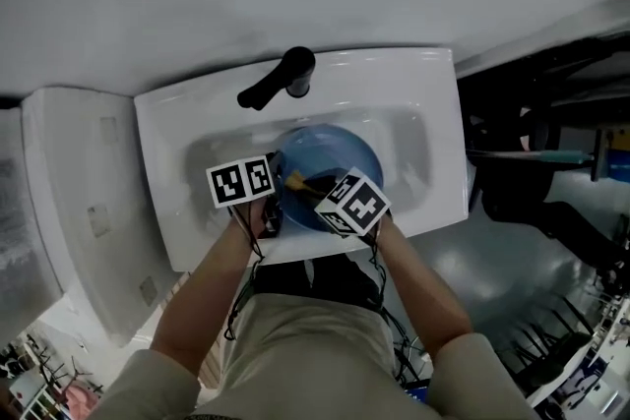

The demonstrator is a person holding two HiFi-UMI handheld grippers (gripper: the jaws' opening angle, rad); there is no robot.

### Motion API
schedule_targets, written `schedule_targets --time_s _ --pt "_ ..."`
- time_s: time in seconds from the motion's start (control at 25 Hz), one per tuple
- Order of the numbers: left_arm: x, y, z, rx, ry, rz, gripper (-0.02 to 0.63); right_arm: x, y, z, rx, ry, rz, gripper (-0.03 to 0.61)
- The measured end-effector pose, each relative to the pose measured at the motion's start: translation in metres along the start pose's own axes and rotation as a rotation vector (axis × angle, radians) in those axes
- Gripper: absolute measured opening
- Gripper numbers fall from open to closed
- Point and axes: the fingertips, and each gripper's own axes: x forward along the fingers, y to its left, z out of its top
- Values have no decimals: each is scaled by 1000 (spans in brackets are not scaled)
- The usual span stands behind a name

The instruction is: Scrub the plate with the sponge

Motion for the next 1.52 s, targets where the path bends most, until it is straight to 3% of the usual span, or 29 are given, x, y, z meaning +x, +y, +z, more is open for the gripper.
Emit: schedule_targets --time_s 0.08,0.12,0.32,0.6,0.92,1.08,1.28,1.52 --pt "-6 -2 1 -18 -17 -16 172 -7 -10 14 44 -74 -46 72" --pt "-11 -1 3 -8 -32 -11 190 -15 -13 20 61 -107 -70 71" --pt "-58 -5 16 127 -104 33 201 -71 -2 51 84 -251 -172 72" --pt "-138 -60 54 236 -255 -41 188 -169 29 98 36 -458 -294 72" --pt "-226 -137 88 423 -431 -133 130 -262 93 146 -78 -689 -392 71" --pt "-267 -171 98 534 -530 -149 69 -308 122 163 -131 -809 -448 71" --pt "-318 -213 105 600 -635 -214 26 -363 152 172 -173 -949 -501 71" --pt "-377 -253 108 751 -773 -202 9 -413 187 164 -215 -1054 -530 71"
